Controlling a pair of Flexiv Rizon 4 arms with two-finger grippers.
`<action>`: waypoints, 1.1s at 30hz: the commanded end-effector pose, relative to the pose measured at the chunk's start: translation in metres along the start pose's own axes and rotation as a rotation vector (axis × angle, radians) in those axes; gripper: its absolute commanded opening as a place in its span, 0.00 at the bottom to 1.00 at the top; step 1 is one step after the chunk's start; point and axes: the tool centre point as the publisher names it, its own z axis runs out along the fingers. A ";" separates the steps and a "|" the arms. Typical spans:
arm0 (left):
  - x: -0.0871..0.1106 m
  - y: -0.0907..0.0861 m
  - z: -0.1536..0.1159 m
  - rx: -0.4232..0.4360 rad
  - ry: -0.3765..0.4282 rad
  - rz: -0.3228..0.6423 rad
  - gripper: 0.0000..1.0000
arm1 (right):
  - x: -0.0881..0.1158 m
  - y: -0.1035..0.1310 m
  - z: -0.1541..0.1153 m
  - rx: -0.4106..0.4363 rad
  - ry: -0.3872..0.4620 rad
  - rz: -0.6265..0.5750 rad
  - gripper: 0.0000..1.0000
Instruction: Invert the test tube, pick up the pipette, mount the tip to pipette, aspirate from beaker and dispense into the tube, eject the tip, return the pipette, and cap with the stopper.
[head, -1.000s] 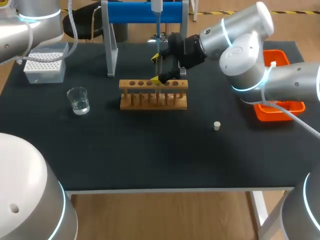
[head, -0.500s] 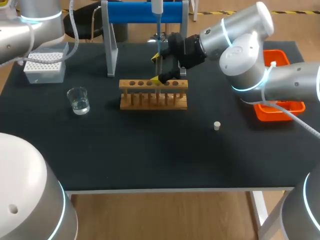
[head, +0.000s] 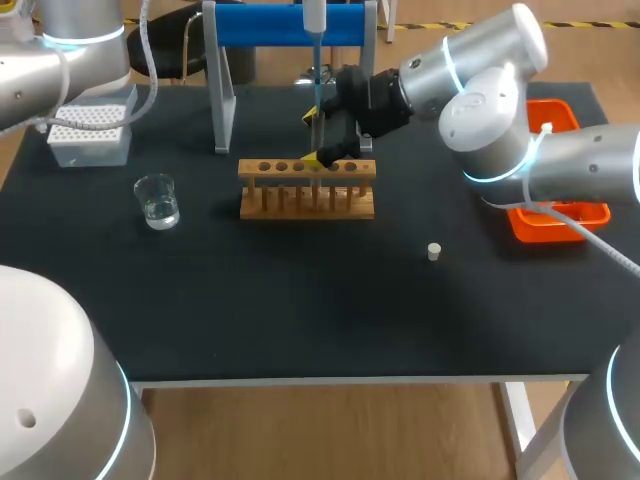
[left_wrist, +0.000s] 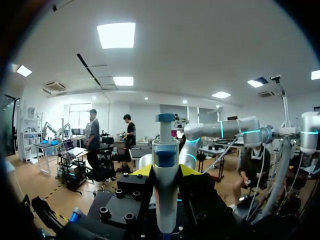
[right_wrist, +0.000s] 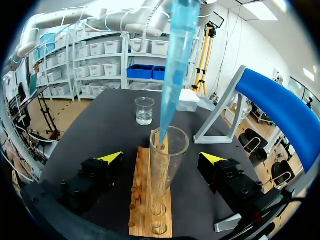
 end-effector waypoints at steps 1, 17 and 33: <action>-0.003 0.001 -0.001 0.000 0.006 0.001 0.00 | -0.001 0.000 -0.001 0.004 0.004 0.000 1.00; -0.005 0.008 0.000 0.003 0.013 0.004 0.00 | -0.001 0.000 -0.001 0.004 0.004 0.000 1.00; -0.006 0.016 0.001 -0.004 0.010 -0.013 0.00 | -0.001 0.000 -0.001 0.004 0.004 0.000 1.00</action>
